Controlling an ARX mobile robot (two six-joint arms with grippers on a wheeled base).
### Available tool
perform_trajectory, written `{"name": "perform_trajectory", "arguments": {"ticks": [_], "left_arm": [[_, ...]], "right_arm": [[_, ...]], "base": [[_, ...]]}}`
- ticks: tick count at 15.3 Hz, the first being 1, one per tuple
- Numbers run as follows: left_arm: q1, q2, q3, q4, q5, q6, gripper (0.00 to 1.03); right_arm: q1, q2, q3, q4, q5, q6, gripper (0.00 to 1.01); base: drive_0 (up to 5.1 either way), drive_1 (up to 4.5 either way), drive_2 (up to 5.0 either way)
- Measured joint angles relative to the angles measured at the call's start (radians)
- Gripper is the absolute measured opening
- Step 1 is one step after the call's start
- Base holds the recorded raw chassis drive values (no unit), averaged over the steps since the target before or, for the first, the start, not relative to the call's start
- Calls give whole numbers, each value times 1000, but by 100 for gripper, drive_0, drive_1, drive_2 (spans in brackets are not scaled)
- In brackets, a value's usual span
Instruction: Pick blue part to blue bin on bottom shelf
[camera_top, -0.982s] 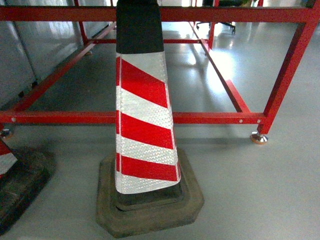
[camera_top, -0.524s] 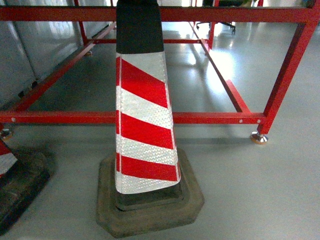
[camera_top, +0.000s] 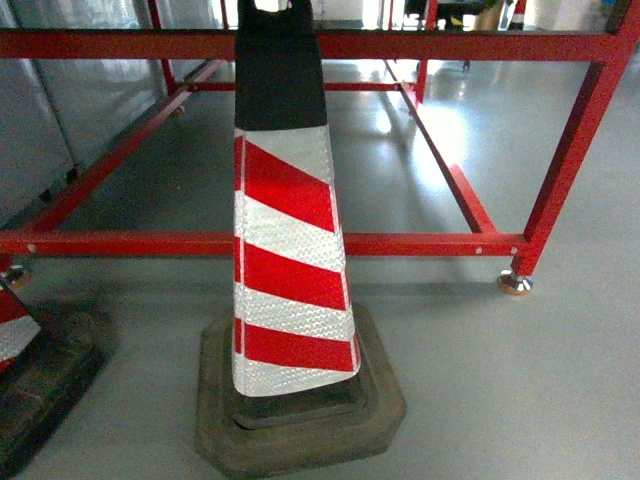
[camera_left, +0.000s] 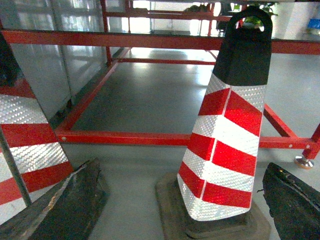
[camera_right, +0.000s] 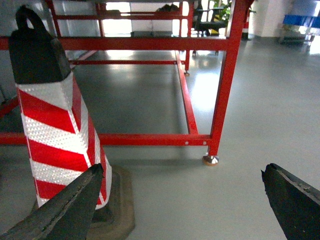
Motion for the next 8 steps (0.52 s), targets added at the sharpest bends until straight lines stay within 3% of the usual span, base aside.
{"name": "perform_trajectory", "arguments": {"ticks": [8], "left_arm": [[0,0,0,4,-2,1,98]], "right_arm": [[0,0,0,0,0,-1,98]], "base": [[0,0,0]]}}
